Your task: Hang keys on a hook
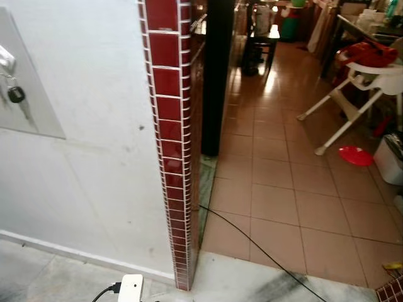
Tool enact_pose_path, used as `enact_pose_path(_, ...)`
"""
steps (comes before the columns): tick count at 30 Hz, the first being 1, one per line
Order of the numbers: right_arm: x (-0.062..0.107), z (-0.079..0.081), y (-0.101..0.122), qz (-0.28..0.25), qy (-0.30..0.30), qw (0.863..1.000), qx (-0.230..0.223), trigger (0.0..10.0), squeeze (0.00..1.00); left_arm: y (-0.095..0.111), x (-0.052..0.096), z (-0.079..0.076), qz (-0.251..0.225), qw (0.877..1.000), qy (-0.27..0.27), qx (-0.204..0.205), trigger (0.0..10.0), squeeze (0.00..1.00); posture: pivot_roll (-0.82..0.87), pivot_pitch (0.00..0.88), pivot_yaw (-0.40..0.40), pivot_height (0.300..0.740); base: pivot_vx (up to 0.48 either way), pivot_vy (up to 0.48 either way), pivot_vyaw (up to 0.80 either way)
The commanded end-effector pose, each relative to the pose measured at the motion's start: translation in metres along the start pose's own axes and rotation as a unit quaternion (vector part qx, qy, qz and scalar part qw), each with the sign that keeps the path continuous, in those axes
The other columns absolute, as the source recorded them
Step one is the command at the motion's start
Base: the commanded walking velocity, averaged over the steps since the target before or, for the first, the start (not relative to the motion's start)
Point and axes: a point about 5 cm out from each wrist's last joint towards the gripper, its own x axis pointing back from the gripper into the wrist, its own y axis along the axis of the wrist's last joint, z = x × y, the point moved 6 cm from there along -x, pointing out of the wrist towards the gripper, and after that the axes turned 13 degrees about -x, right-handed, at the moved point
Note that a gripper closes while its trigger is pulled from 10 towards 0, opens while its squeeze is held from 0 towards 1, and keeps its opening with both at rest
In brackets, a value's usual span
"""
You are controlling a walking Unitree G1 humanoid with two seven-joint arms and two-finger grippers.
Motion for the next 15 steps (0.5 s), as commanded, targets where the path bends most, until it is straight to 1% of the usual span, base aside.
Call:
enact_pose_path(1,-0.0004,0.004,0.0006,0.001,0.006,1.0,0.001,10.0,0.0,-0.0031,0.0007,0.0048,0.006,1.0,0.007,-0.003,10.0,0.0,-0.04,0.0,0.015,0.74,0.0,0.0,0.0)
enact_pose_path(15,-0.0009,0.0047,0.0047,-0.004,0.007,1.0,0.008,10.0,0.0,-0.0034,0.0006,0.0025,0.005,1.0,0.005,-0.001,10.0,0.0,-0.04,0.0,0.01,0.74,0.0,0.0,0.0)
